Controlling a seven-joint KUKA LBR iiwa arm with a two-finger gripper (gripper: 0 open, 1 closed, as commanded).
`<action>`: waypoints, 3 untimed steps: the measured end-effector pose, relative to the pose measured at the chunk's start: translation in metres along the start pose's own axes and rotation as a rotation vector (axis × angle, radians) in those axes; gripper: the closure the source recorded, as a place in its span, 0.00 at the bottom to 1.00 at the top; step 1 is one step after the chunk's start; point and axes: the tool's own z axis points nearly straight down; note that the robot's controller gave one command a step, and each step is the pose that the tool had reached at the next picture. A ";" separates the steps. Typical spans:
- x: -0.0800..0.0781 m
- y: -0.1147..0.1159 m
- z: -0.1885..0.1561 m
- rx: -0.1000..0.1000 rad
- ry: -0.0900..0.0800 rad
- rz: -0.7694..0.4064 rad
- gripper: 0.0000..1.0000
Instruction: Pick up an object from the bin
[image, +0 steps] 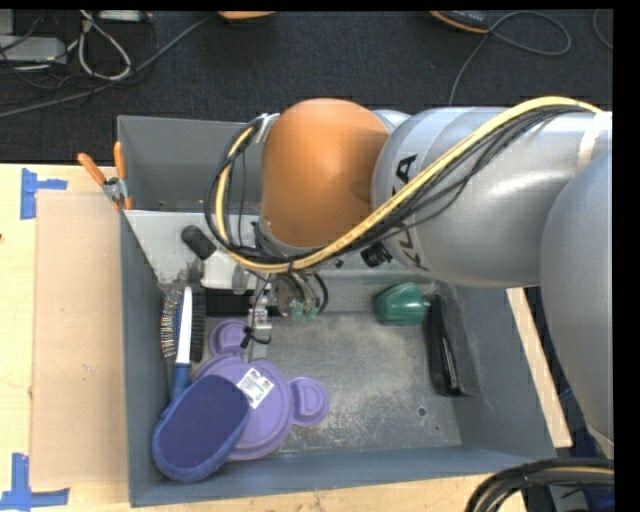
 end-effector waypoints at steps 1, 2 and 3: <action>-0.002 -0.001 -0.005 -0.002 -0.008 0.005 0.00; 0.011 0.008 0.045 -0.002 -0.013 -0.227 0.00; 0.022 0.016 0.073 0.001 -0.004 -0.604 0.00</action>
Offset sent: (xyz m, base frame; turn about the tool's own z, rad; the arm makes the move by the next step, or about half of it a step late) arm -0.0402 0.0213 -0.1502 -0.6694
